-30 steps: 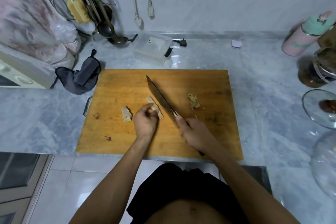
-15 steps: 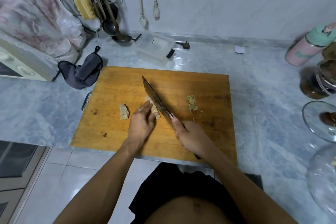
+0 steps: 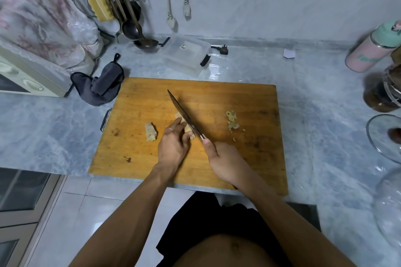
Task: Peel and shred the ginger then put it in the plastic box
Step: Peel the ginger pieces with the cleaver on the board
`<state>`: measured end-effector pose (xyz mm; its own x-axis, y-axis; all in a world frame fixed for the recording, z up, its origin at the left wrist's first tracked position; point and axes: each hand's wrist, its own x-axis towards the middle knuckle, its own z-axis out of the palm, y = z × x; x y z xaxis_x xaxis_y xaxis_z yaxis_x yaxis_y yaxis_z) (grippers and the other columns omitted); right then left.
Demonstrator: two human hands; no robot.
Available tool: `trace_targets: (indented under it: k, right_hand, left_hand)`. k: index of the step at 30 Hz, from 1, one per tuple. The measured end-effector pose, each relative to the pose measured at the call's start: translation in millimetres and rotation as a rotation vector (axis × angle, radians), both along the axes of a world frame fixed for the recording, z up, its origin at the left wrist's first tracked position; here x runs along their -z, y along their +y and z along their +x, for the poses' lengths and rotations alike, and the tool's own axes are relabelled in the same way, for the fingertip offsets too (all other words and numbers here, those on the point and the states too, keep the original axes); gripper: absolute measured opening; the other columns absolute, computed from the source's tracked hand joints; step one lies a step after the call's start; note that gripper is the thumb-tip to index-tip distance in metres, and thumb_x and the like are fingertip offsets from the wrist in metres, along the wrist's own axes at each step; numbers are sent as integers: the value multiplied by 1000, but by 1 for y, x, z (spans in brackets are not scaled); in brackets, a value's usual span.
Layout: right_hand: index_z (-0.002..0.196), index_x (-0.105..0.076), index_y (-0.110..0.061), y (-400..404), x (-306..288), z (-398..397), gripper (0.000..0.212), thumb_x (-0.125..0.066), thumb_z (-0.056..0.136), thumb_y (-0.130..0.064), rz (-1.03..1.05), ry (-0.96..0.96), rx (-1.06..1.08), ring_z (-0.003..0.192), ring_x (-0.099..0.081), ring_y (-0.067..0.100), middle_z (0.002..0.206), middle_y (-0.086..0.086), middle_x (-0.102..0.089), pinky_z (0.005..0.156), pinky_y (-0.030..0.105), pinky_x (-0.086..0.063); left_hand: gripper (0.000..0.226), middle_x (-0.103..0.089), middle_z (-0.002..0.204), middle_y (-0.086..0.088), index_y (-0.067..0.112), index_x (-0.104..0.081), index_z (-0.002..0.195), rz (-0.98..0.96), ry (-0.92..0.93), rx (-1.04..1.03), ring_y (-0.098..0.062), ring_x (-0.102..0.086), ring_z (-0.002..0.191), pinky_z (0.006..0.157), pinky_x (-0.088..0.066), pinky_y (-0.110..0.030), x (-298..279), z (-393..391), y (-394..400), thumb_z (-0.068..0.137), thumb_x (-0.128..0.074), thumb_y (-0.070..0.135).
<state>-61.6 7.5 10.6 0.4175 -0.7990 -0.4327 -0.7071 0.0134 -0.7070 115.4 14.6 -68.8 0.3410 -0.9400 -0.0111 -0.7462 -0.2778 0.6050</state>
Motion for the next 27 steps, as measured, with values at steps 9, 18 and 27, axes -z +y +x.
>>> trace_targets:
  k: [9,18,27]
  right_hand:
    - [87,-52,-13,9,-1,9,52,-20,107,-49,16,28,21,109,-54,37,102,19,-63,80,37,-37]
    - [77,-45,-19,8,-1,12,51,-19,106,-52,94,37,20,112,-51,34,99,16,-58,79,34,-35]
    - [112,-60,-7,9,-6,18,62,-20,105,-54,86,46,52,118,-52,37,118,23,-58,95,43,-44]
  left_hand:
    - [31,-53,143,-8,5,-62,121,-85,6,61,-30,-52,128,96,-49,-39,11,6,-1,95,-57,20]
    - [27,-61,131,-14,9,-62,115,-79,24,58,-33,-55,122,96,-50,-44,16,7,0,90,-54,16]
    - [25,-63,118,-18,4,-60,112,-105,-2,72,-36,-58,109,88,-51,-43,10,5,0,88,-56,10]
